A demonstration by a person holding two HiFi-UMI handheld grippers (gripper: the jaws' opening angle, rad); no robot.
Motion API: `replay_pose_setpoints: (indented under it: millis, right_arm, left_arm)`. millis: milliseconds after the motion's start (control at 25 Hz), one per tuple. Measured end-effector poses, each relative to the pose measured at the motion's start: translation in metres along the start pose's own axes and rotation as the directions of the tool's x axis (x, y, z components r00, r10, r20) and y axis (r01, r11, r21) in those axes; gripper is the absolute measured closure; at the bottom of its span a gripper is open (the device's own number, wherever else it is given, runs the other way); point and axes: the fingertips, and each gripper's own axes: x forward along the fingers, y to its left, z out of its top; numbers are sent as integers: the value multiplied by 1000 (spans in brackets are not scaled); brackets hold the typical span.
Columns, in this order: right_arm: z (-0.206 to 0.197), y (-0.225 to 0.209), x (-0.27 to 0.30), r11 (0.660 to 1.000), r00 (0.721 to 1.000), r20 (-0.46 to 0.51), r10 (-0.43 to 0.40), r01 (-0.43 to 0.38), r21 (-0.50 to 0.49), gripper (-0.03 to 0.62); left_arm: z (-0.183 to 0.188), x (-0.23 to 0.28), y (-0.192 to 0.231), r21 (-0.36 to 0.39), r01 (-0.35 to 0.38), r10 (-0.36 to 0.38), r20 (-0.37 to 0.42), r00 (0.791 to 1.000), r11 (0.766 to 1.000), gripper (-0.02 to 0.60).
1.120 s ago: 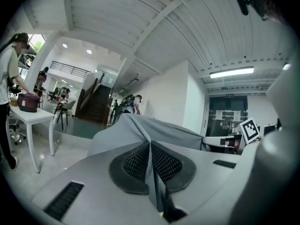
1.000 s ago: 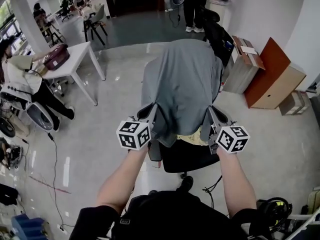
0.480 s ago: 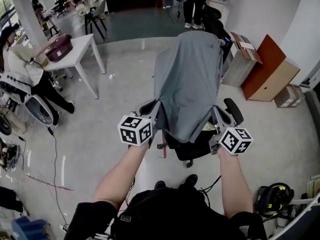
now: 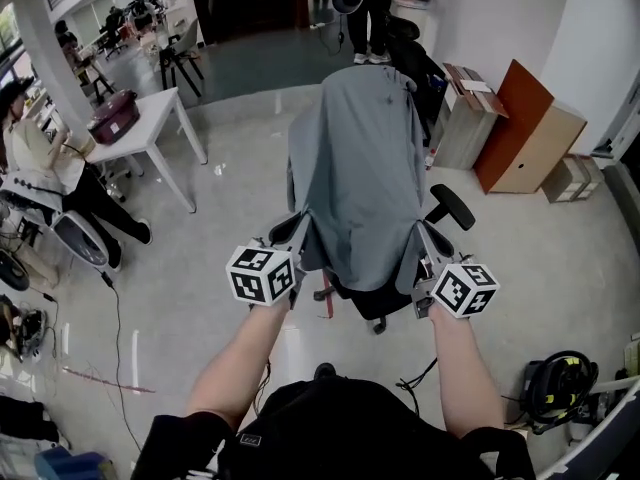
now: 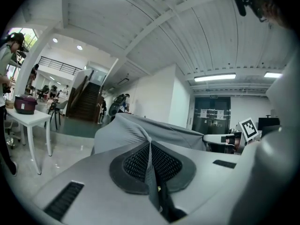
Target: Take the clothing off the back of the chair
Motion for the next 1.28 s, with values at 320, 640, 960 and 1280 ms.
replay_pose_setpoints:
  millis: [320,640,960,1280]
  right_arm:
    - [-13,-1,-55,1000,1000,0,18,-18,15,576]
    - [-2,9,-111,1000,999,47,24,-25,3,576]
    - [-8,36,-145,997,996,46,78,-78,-6,578]
    - [-22,88,-135,975,978,-21,207,-208,-78,579]
  left_arm:
    - [-25,-14,-58,24,15,-14,-36,999,1000,577]
    - [-31,-42,-100,40,39,-38,-34,999,998,577]
    - [-32,-46,-151,75,127,-124,-36,992,989,577]
    - [-25,-44,-157,-23,241,-242,-33,970,970,575]
